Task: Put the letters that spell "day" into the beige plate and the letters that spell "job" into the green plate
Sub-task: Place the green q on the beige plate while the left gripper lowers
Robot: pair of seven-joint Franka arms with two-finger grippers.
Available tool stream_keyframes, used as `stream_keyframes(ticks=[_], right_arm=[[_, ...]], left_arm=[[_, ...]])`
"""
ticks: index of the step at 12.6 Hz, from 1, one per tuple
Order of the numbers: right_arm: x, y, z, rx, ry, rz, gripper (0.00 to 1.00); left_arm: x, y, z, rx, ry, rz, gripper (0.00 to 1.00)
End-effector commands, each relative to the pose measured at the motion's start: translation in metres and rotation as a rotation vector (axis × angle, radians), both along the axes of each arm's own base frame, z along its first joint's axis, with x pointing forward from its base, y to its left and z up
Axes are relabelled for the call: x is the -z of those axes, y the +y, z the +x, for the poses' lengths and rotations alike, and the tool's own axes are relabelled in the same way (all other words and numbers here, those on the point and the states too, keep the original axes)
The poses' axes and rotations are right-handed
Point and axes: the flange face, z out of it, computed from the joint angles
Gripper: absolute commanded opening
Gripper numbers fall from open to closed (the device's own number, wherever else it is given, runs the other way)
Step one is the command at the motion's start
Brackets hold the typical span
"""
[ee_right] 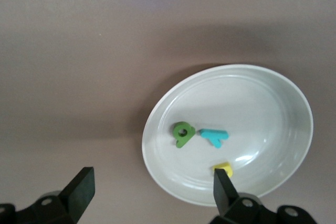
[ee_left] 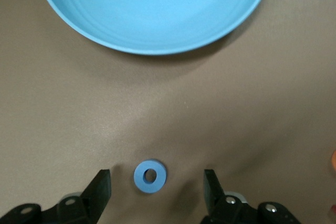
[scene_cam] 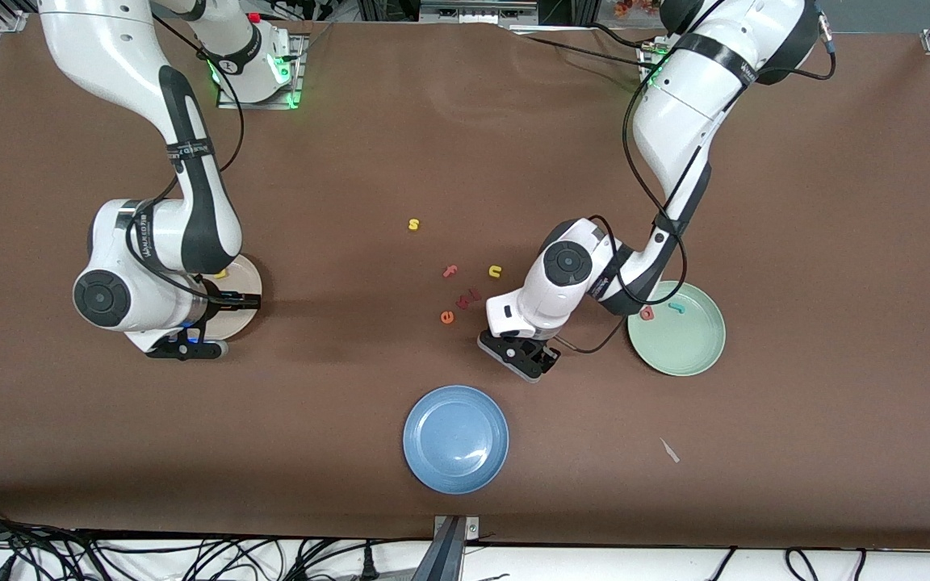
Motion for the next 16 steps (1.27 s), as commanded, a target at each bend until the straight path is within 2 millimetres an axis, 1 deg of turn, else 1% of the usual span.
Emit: stream_keyframes(ticks=[1, 2, 3, 4, 5, 6, 7, 8, 9, 10, 11, 12, 13, 14, 15, 16], right_arm=[[-0.022, 0.013, 0.002, 0.158, 0.02, -0.021, 1.0], [-0.027, 0.018, 0.0, 0.185, 0.038, -0.029, 1.0], [-0.036, 0.024, 0.002, 0.176, 0.036, -0.03, 1.0], [-0.04, 0.031, 0.002, 0.162, 0.037, -0.037, 1.0], [-0.045, 0.028, 0.001, 0.156, 0.034, -0.042, 1.0], [-0.059, 0.026, -0.001, 0.155, 0.019, 0.002, 1.0], [-0.068, 0.018, -0.003, 0.146, -0.002, 0.036, 1.0], [-0.084, 0.009, -0.009, 0.124, -0.027, 0.041, 1.0], [-0.095, 0.0, -0.012, 0.1, -0.041, 0.035, 1.0], [-0.116, -0.013, -0.015, 0.075, -0.07, 0.032, 1.0], [-0.141, -0.024, -0.022, 0.059, -0.101, 0.035, 1.0], [-0.165, -0.03, -0.032, 0.054, -0.129, 0.032, 1.0], [-0.189, -0.03, -0.044, 0.046, -0.129, 0.022, 1.0], [-0.211, -0.032, -0.055, 0.038, -0.122, 0.003, 1.0], [-0.229, -0.037, -0.066, 0.038, -0.115, -0.01, 1.0], [-0.245, -0.043, -0.073, 0.047, -0.118, -0.014, 1.0]], left_arm=[[-0.001, 0.001, 0.001, 0.062, -0.01, 0.039, 0.68], [0.001, 0.001, 0.001, 0.062, -0.008, 0.04, 0.68], [0.0, 0.001, 0.002, 0.063, -0.01, 0.039, 0.67], [0.001, 0.001, 0.002, 0.063, -0.01, 0.039, 0.67], [0.004, 0.001, 0.002, 0.061, -0.006, 0.039, 0.67], [0.005, 0.001, 0.002, 0.061, -0.006, 0.039, 0.67], [0.007, 0.001, 0.001, 0.062, -0.002, 0.041, 0.67], [0.008, 0.0, 0.0, 0.063, 0.0, 0.041, 0.64], [0.01, 0.001, 0.0, 0.063, 0.001, 0.042, 0.6], [0.009, 0.0, 0.0, 0.066, -0.001, 0.043, 0.53], [0.008, 0.001, 0.001, 0.064, -0.003, 0.042, 0.43], [0.009, 0.0, 0.0, 0.066, -0.001, 0.043, 0.34], [0.009, 0.0, 0.0, 0.066, -0.001, 0.043, 0.26], [0.007, 0.001, 0.001, 0.064, -0.003, 0.042, 0.22], [0.004, 0.001, 0.002, 0.064, -0.007, 0.04, 0.19], [0.002, 0.001, 0.002, 0.062, -0.01, 0.04, 0.16]])
